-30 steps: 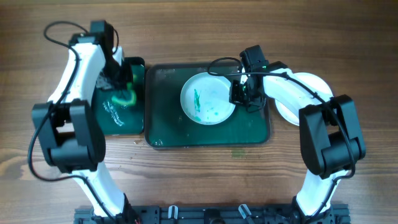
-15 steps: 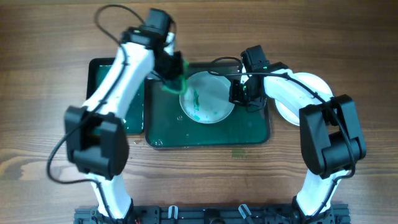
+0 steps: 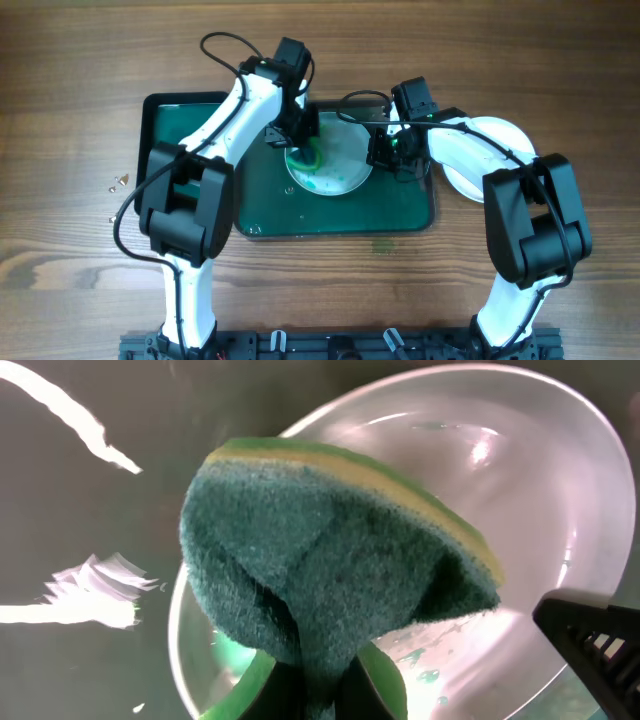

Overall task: Clean dirty plates on tray and stack at the side
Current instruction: 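Scrub the held plate with the sponge in the left gripper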

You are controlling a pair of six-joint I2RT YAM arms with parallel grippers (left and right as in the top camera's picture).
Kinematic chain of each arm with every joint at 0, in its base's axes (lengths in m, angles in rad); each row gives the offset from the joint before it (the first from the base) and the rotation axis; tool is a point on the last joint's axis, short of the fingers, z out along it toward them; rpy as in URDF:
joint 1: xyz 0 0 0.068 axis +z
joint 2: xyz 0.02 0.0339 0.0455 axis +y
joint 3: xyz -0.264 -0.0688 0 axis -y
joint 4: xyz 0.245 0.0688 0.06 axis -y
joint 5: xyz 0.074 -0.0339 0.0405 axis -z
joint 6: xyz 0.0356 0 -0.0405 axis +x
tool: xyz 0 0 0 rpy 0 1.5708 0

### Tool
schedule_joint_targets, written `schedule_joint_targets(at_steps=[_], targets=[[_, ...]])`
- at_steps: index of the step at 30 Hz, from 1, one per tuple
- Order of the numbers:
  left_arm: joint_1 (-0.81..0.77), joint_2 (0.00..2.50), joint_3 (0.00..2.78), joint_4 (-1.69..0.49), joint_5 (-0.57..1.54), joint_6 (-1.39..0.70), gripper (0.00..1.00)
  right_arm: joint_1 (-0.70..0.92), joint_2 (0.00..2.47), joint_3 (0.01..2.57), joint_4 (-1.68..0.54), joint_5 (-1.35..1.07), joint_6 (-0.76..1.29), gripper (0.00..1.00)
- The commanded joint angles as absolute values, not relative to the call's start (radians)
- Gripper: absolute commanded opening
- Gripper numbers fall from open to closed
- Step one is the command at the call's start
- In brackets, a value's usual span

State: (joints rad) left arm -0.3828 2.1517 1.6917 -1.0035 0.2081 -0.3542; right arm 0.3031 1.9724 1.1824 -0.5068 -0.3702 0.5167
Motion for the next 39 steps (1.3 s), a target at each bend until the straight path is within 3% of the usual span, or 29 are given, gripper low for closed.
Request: schedule_joint_targets(at_steps=[1,9,14,17,20,25,32,37,39], targets=[[-0.392,2.209,1.699,-0.998,0.231,-0.383,0.04,0.313,2.007,1.144,-0.516,-0.361,0.523,0.04],[-0.427,2.280,1.699,-1.002,0.237,-0.403,0.04,0.313,2.007,1.144,-0.514,-0.361,0.524,0.04],[-0.470,2.280,1.699,-0.991,0.577,-0.154,0.04,0.313,2.007,1.144,-0.514,-0.361,0.523,0.04],[-0.471,2.280,1.699,-0.984,0.605,-0.134,0.04,0.313,2.007,1.144,-0.514,-0.361,0.522,0.04],[-0.460,2.280,1.699,-0.960,0.515,-0.172,0.04,0.313,2.007,1.144,-0.513,-0.361,0.523,0.04],[-0.415,2.280,1.701,-0.932,0.117,-0.400,0.04,0.313,2.007,1.144,-0.513,-0.361,0.524,0.04],[-0.389,2.278,1.723,-1.006,-0.321,-0.545,0.04,0.313,2.007,1.144,-0.512,-0.361,0.524,0.04],[-0.398,2.278,1.723,-1.061,-0.253,-0.556,0.04,0.313,2.007,1.144,-0.506,-0.361,0.524,0.04],[-0.405,2.278,1.723,-1.062,-0.087,-0.469,0.04,0.313,2.007,1.144,-0.506,-0.361,0.524,0.04]])
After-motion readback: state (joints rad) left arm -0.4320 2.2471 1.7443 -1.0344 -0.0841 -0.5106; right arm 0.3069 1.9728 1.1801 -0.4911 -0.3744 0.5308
